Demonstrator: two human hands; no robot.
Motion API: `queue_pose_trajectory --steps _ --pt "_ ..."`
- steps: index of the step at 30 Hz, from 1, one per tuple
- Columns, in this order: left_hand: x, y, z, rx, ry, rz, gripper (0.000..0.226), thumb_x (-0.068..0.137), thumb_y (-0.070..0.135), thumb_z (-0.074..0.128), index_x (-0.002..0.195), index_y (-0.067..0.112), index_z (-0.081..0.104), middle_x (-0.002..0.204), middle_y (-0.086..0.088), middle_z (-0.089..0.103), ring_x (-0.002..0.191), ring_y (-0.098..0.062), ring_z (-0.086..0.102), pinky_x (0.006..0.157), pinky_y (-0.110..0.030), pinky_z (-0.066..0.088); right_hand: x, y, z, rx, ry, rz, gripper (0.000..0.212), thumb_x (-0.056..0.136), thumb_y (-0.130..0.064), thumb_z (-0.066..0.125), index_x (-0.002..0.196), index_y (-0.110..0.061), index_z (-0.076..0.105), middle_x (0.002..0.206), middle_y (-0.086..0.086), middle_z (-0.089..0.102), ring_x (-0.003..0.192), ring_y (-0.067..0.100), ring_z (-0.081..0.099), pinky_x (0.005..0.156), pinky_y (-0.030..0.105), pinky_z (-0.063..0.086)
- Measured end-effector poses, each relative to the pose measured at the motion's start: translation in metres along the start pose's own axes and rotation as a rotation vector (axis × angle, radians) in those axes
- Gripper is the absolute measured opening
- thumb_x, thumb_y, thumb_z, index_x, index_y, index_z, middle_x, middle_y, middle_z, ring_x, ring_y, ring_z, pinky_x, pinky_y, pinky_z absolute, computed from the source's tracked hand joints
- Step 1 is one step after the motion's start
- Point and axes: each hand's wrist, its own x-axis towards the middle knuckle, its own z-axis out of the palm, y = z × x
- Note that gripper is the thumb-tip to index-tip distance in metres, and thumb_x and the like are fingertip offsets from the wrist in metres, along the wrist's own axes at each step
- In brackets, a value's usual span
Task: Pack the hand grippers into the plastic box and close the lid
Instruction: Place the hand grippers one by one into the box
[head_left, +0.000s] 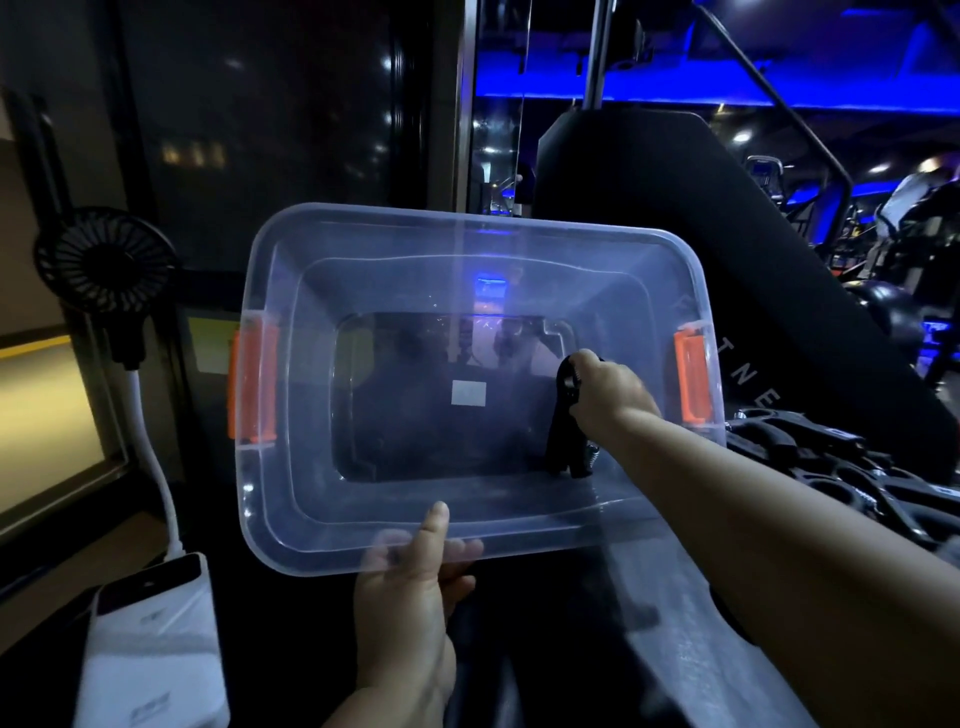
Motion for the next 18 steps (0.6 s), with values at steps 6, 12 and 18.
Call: queue_pose_trajectory --steps 6,12,18 --pt "0.0 0.0 0.0 0.026 -0.002 0.018 0.023 0.084 0.027 0.067 0.082 0.012 0.051 0.055 -0.004 0.068 0.052 -0.008 0.067 0.054 -0.025 0.042 0.003 -0.001 -0.003 -0.116 0.081 -0.06 0.028 0.087 -0.014 0.057 0.115 -0.017 0.059 0.111 0.014 0.05 0.105 0.039 0.054 0.082 0.038 0.045" --pt "0.0 0.0 0.0 0.028 -0.005 0.031 0.022 0.084 0.026 0.067 0.081 0.012 0.05 0.054 -0.004 0.068 0.053 -0.008 0.067 0.054 -0.026 0.042 0.006 0.004 0.003 -0.213 0.13 -0.102 0.025 0.086 -0.014 0.059 0.11 -0.016 0.063 0.109 0.011 0.051 0.109 0.034 0.049 0.083 0.037 0.046" --pt "0.0 0.0 0.001 0.02 0.0 0.02 0.023 0.083 0.026 0.067 0.079 0.012 0.05 0.055 -0.006 0.068 0.051 -0.008 0.066 0.053 -0.025 0.041 0.009 0.006 0.009 -0.466 0.25 -0.231 0.027 0.08 -0.026 0.058 0.106 -0.023 0.065 0.113 0.002 0.054 0.115 0.027 0.04 0.092 0.037 0.032"
